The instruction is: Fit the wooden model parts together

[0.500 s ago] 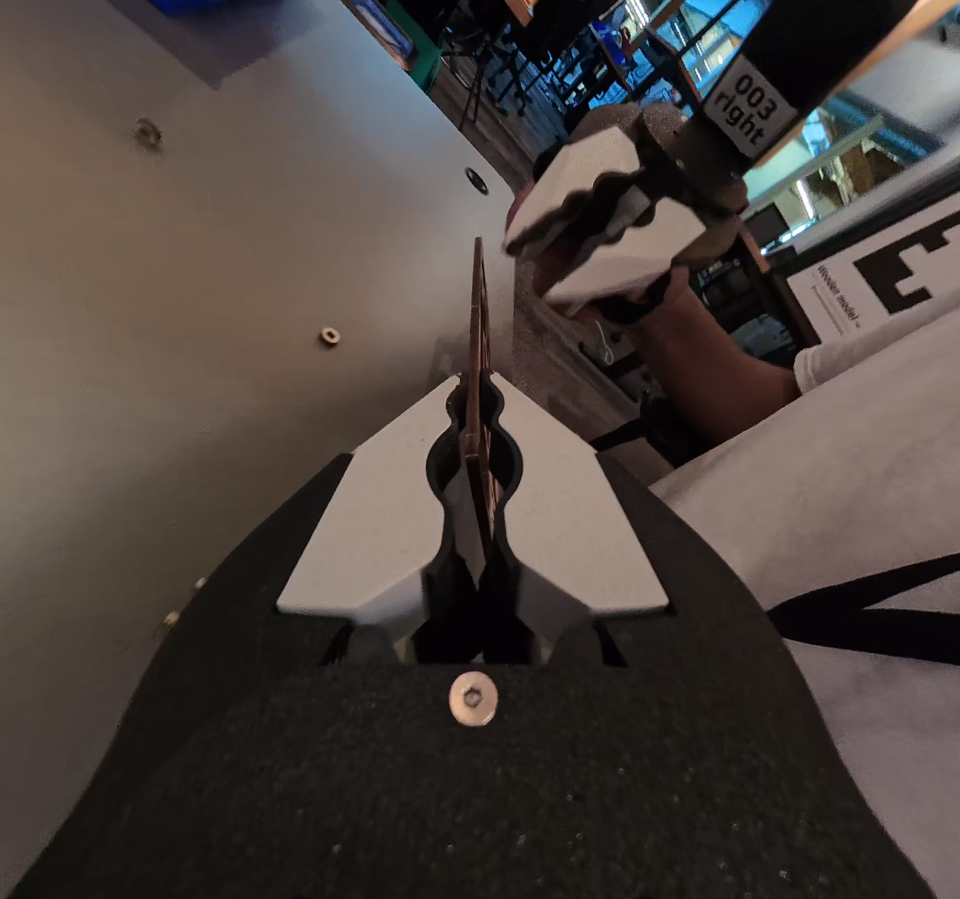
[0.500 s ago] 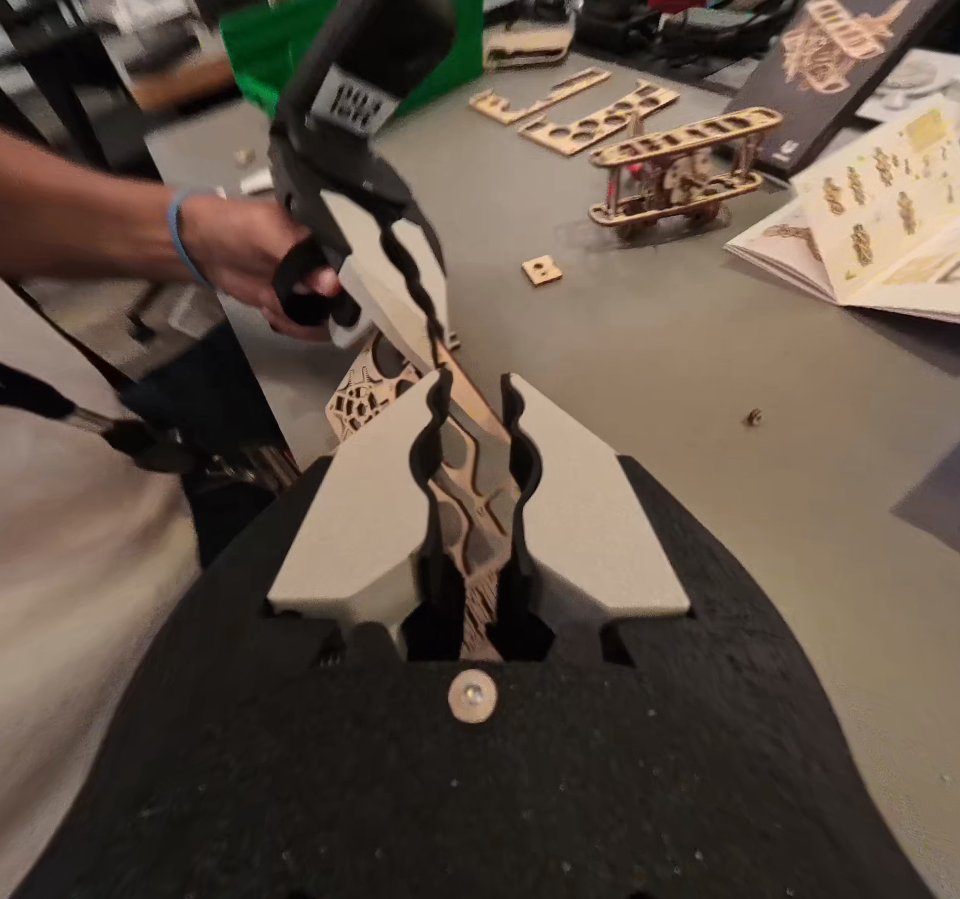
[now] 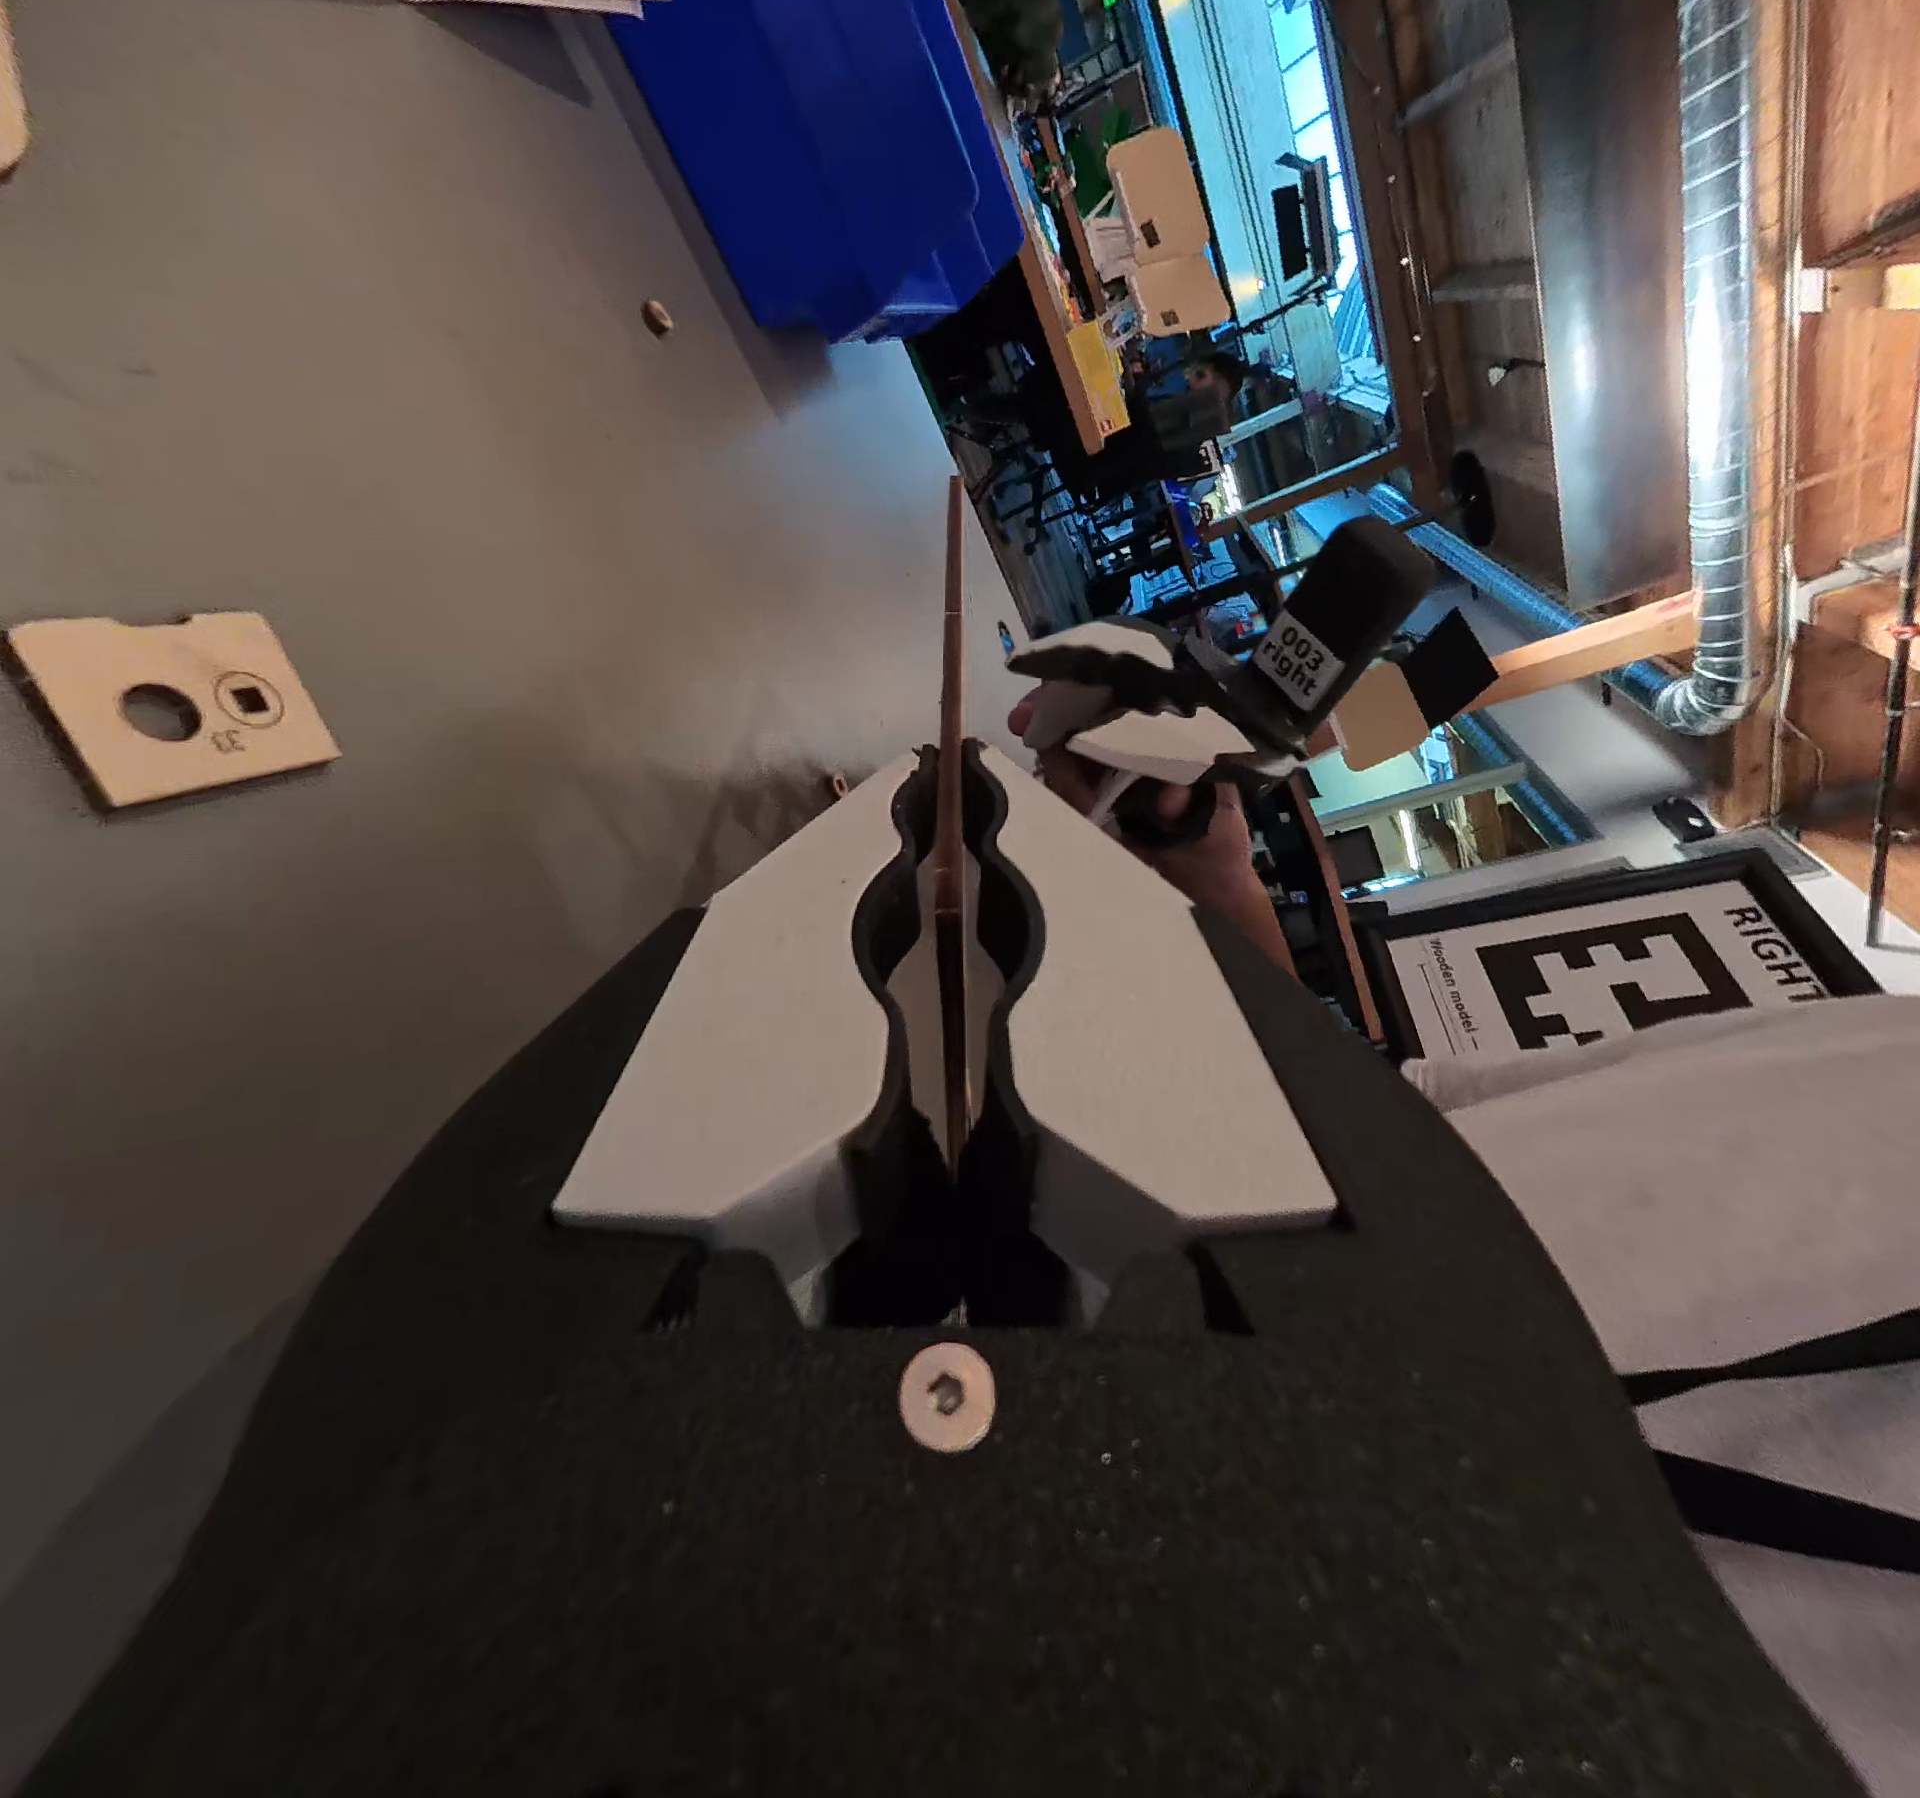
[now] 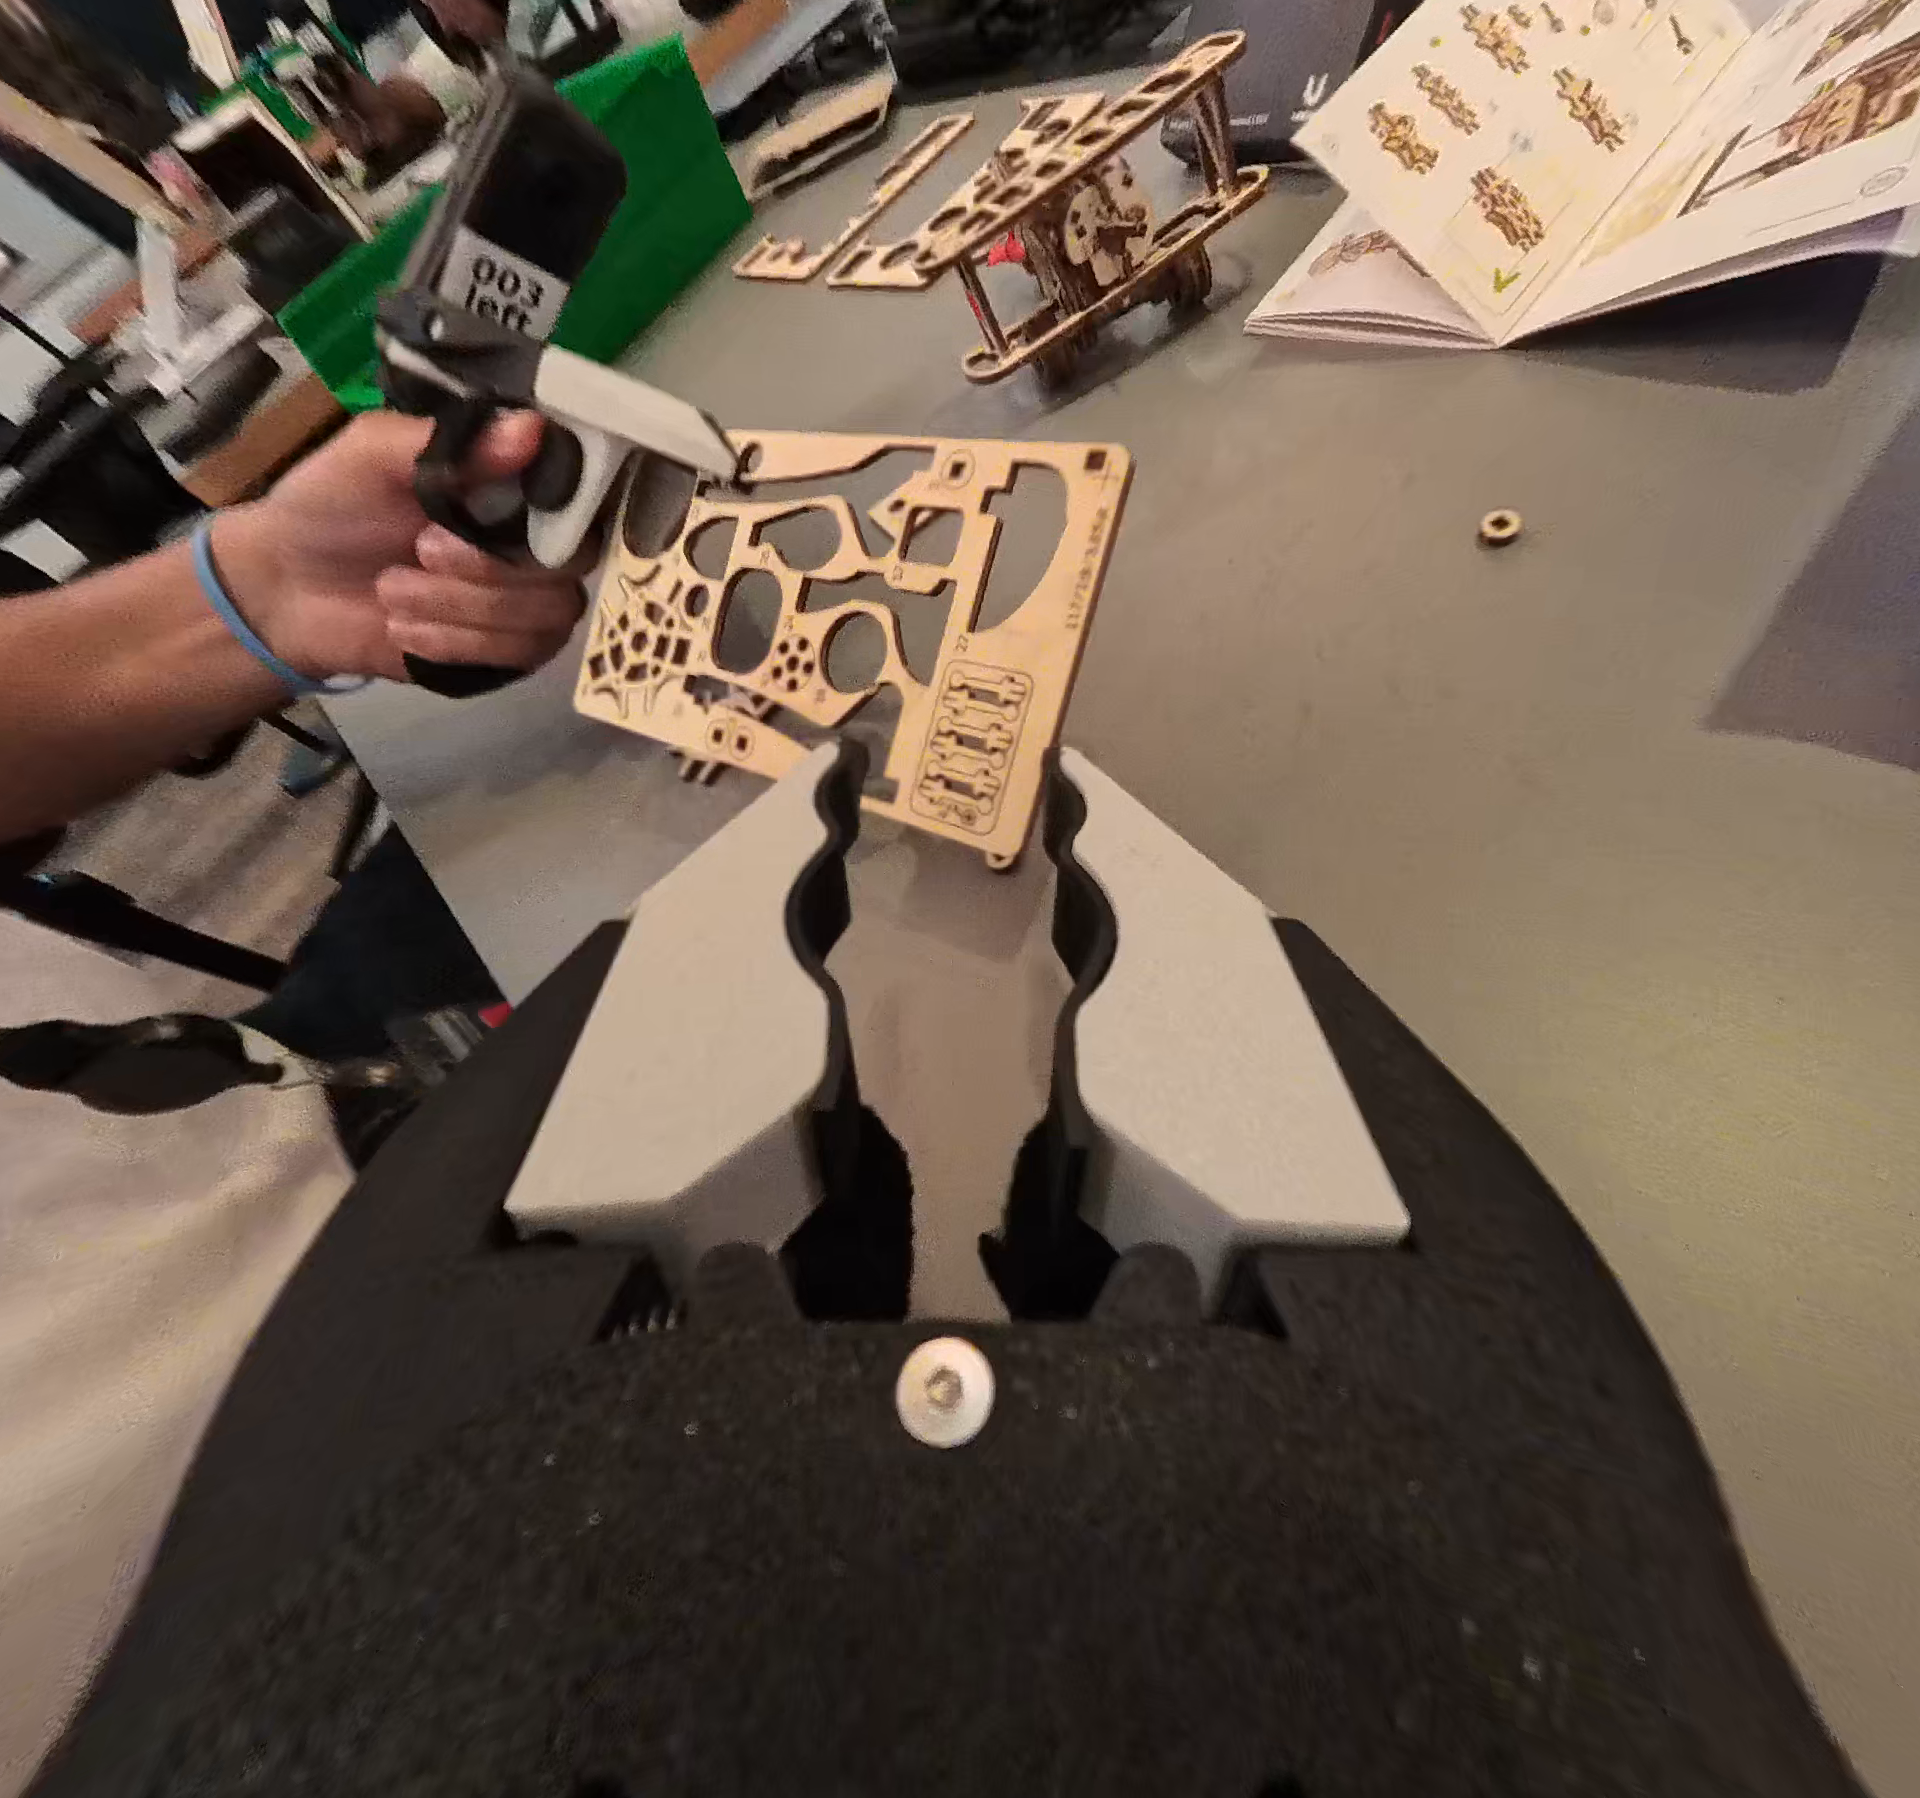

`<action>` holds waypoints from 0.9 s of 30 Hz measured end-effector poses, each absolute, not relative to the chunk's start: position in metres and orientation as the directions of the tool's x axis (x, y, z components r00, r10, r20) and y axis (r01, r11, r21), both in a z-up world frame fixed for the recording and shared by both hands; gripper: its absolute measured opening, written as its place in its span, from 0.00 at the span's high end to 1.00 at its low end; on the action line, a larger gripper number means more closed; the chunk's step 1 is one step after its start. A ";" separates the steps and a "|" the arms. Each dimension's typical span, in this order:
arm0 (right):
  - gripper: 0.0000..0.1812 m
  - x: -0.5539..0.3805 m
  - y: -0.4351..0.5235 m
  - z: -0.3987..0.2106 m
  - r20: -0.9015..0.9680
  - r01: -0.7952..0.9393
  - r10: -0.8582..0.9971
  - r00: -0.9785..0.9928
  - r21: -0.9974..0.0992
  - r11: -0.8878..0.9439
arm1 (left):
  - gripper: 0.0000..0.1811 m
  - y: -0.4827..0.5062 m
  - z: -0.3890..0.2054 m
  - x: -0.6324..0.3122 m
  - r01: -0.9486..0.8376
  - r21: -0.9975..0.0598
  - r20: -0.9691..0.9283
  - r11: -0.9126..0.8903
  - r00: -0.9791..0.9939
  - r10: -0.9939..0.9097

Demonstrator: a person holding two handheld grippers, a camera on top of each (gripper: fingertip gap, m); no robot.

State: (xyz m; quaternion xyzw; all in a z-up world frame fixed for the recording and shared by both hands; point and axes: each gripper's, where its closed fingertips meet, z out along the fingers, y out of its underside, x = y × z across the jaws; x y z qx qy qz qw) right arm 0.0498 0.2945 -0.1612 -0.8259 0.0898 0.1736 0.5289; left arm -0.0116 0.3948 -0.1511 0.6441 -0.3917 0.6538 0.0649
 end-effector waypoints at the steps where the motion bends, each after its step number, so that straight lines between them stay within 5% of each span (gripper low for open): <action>1: 0.81 0.049 0.296 -0.163 -0.368 -0.317 0.037 0.929 -0.845 -0.431 | 1.00 0.396 -0.150 -0.010 -0.596 -0.423 0.897 -0.683 -0.171 -0.407; 8: 0.82 0.025 0.308 -0.131 -0.629 -0.547 0.199 0.752 -0.763 -0.346 | 1.00 0.371 -0.120 -0.023 -0.656 -0.502 0.865 -0.564 -0.396 -0.309; 10: 0.95 0.006 0.306 -0.125 -0.668 -0.556 0.281 0.689 -0.736 -0.387 | 1.00 0.364 -0.113 -0.027 -0.665 -0.509 0.860 -0.547 -0.427 -0.280; 13: 0.99 -0.001 0.306 -0.114 -0.714 -0.605 0.291 0.636 -0.696 -0.386 | 0.99 0.365 -0.107 -0.027 -0.646 -0.528 0.847 -0.551 -0.444 -0.293; 19: 0.99 0.019 0.312 -0.100 -0.847 -0.819 0.246 0.471 -0.524 -0.233 | 0.75 0.384 -0.120 -0.035 -0.586 -0.600 0.796 -0.545 -0.367 -0.482; 24: 0.99 0.001 0.331 -0.094 -0.863 -0.874 0.282 0.419 -0.467 -0.131 | 0.78 0.344 -0.120 -0.043 -0.596 -0.572 0.819 -0.563 -0.376 -0.434; 27: 0.99 -0.006 0.337 -0.084 -0.861 -0.894 0.308 0.405 -0.443 -0.062 | 0.98 0.334 -0.110 -0.045 -0.569 -0.574 0.819 -0.589 -0.422 -0.390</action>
